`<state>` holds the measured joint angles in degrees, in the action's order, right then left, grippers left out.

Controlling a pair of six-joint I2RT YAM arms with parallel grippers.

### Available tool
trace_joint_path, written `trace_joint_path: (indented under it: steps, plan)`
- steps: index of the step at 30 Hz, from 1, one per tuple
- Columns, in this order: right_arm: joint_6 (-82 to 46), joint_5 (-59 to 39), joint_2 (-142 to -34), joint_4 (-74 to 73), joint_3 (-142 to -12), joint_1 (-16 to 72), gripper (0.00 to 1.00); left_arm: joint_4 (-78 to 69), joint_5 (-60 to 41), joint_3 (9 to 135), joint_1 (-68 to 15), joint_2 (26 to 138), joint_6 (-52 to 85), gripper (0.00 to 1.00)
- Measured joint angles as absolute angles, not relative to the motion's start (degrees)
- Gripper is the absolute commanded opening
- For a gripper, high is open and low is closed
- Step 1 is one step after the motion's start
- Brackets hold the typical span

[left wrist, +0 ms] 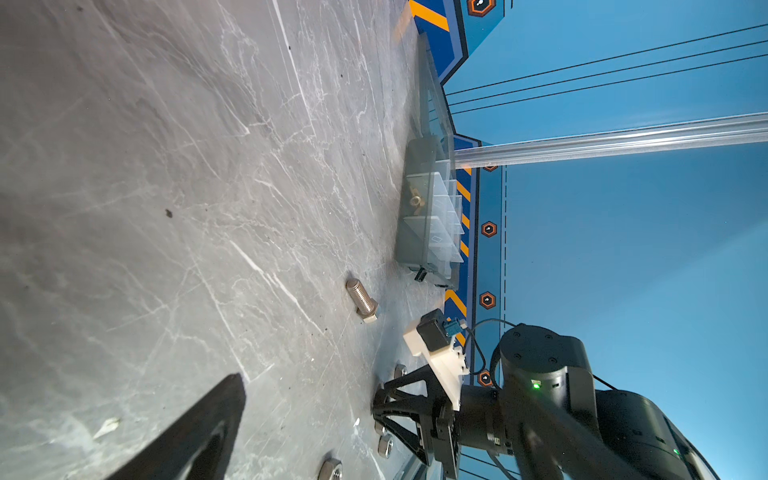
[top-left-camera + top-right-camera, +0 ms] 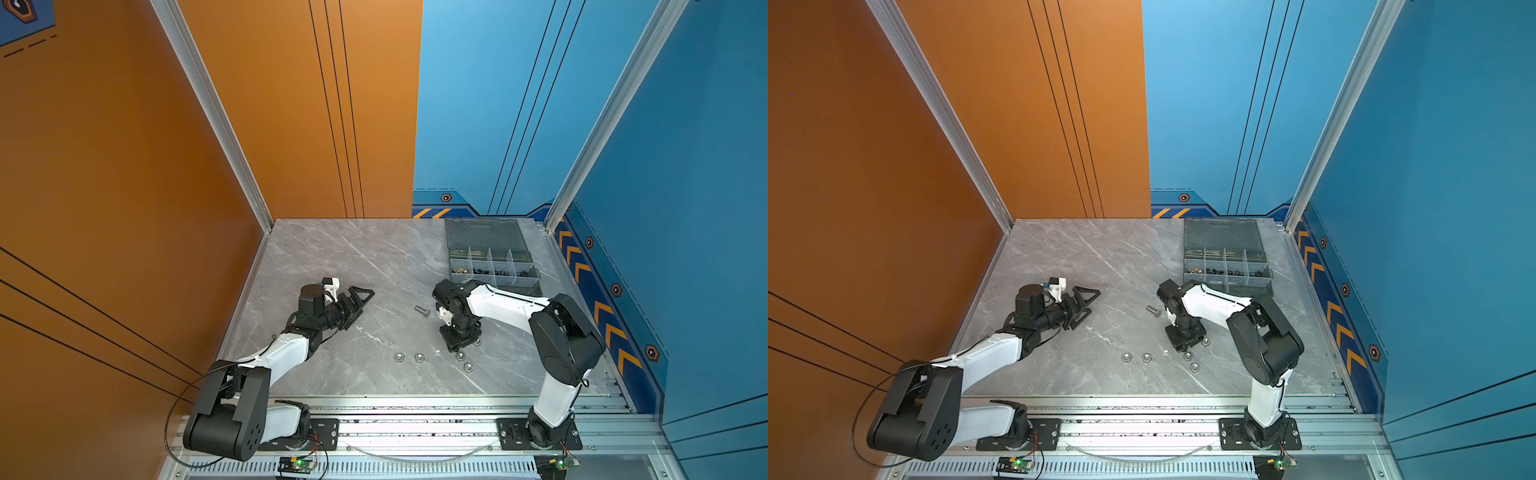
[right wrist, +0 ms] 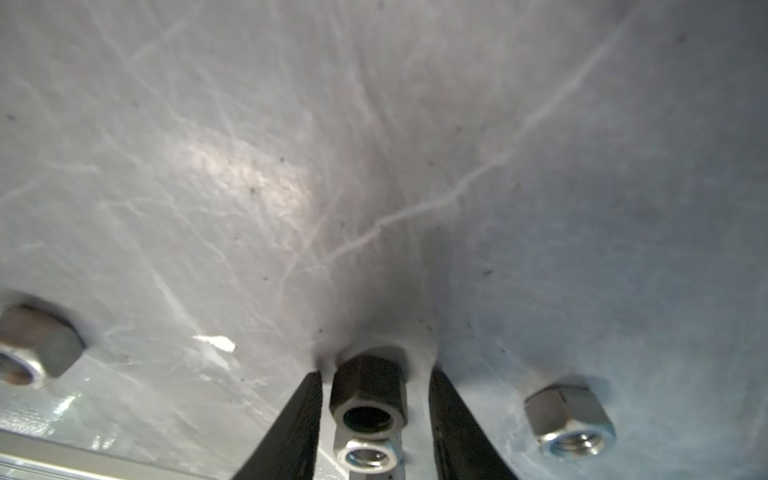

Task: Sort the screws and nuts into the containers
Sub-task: 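Lower the right gripper and grasp the black hex nut atop silver nuts, then lift the black nut and carry it over the black nut compartment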

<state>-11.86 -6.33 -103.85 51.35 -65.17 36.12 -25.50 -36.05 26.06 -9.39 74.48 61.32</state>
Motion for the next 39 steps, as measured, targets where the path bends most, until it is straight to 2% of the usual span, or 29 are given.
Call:
trace_joint_path:
  steps: [3,9,13,19,27,33,39]
  plan:
    - [-11.9,-6.1,-103.9,51.3,-65.2,36.1,0.39,-25.5,-36.1,26.1,-9.4,74.5,61.3,0.98]
    - [-11.9,-5.7,-104.0,51.2,-65.2,36.1,0.13,-25.5,-36.1,26.1,-9.4,74.6,61.3,0.98]
    - [-11.5,-6.9,-103.8,51.0,-65.2,35.3,0.04,-25.5,-36.1,26.1,-9.1,74.6,61.3,0.98]
    - [-11.4,-12.4,-99.5,49.2,-64.8,29.0,0.01,-25.5,-36.1,26.1,-9.0,74.6,61.3,0.98]
    - [-13.0,-15.3,-92.8,48.1,-71.3,11.6,0.0,-25.5,-35.4,26.1,-9.0,72.6,61.4,0.98]
    - [-16.0,-13.6,-94.3,44.9,-78.7,0.1,0.0,-25.5,-35.2,26.1,-9.1,72.4,61.4,0.98]
    - [-18.2,-10.7,-103.5,42.2,-87.3,-7.8,0.0,-25.5,-35.2,26.4,-9.1,72.9,61.4,0.98]
